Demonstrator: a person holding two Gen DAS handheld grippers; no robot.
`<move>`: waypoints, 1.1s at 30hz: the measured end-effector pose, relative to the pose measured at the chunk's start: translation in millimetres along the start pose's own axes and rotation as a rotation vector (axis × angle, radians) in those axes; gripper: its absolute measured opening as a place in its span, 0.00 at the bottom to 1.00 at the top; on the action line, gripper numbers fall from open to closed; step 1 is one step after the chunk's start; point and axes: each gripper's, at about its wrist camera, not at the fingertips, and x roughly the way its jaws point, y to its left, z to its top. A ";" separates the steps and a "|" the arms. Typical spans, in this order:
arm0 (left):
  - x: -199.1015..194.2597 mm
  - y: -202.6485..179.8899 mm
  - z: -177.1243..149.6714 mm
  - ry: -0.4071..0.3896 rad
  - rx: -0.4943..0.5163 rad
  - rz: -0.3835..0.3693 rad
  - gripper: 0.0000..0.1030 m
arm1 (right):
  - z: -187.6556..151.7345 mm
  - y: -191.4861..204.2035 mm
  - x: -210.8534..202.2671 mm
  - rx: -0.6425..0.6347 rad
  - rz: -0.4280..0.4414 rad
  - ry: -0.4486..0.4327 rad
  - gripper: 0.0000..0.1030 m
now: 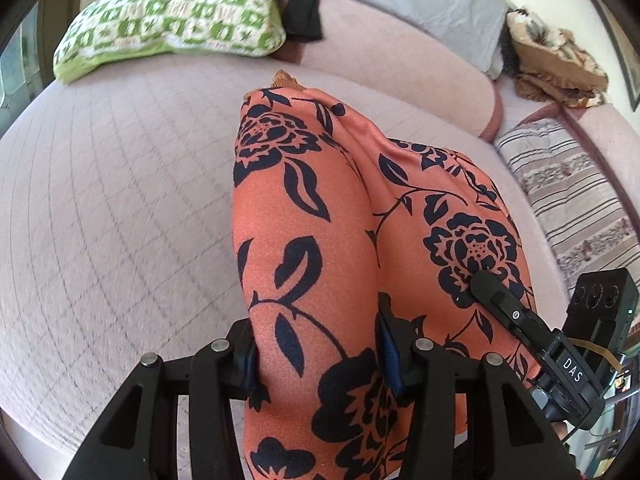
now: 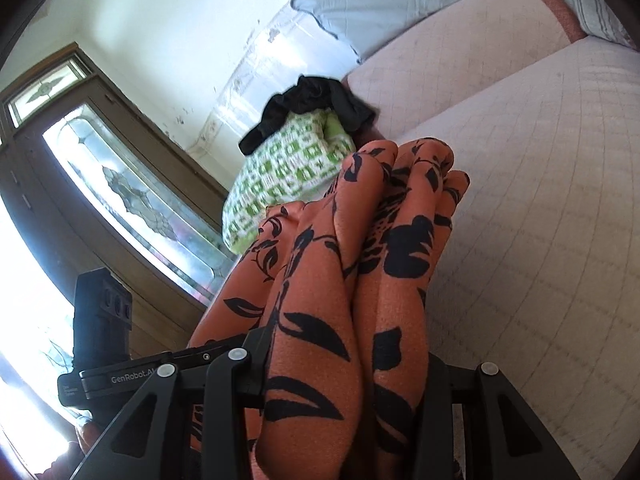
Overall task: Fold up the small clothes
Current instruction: 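Release the dress and lift both grippers back from the bundle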
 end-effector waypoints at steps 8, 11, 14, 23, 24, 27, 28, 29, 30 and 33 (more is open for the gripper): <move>12.8 12.5 -8.1 0.011 -0.031 0.032 0.65 | -17.4 -24.8 23.1 0.036 -0.092 0.082 0.48; 5.3 7.7 -8.5 0.016 -0.025 0.070 0.67 | -13.6 -18.2 19.6 0.000 -0.136 0.092 0.53; -15.8 -2.3 -12.0 -0.023 0.031 0.172 0.70 | -8.4 -11.7 9.7 -0.014 -0.173 0.086 0.56; -94.2 -52.5 -19.9 -0.265 0.156 0.388 0.84 | 13.9 36.4 -65.2 -0.188 -0.345 -0.087 0.63; -102.2 -56.2 -19.9 -0.290 0.162 0.399 0.85 | 16.8 44.3 -67.5 -0.207 -0.357 -0.097 0.63; -120.7 -65.2 -15.5 -0.350 0.183 0.441 0.86 | 20.8 64.7 -82.3 -0.250 -0.381 -0.120 0.63; -127.4 -68.9 -15.5 -0.372 0.191 0.453 0.87 | 21.1 72.7 -87.2 -0.267 -0.395 -0.127 0.63; -136.7 -72.7 -16.7 -0.402 0.198 0.465 0.89 | 21.5 79.6 -89.1 -0.282 -0.404 -0.133 0.63; -143.1 -74.5 -17.6 -0.421 0.202 0.470 0.91 | 21.5 85.6 -91.7 -0.297 -0.415 -0.141 0.63; -161.1 -79.2 -19.8 -0.460 0.206 0.478 0.93 | 21.1 103.6 -99.0 -0.332 -0.440 -0.160 0.65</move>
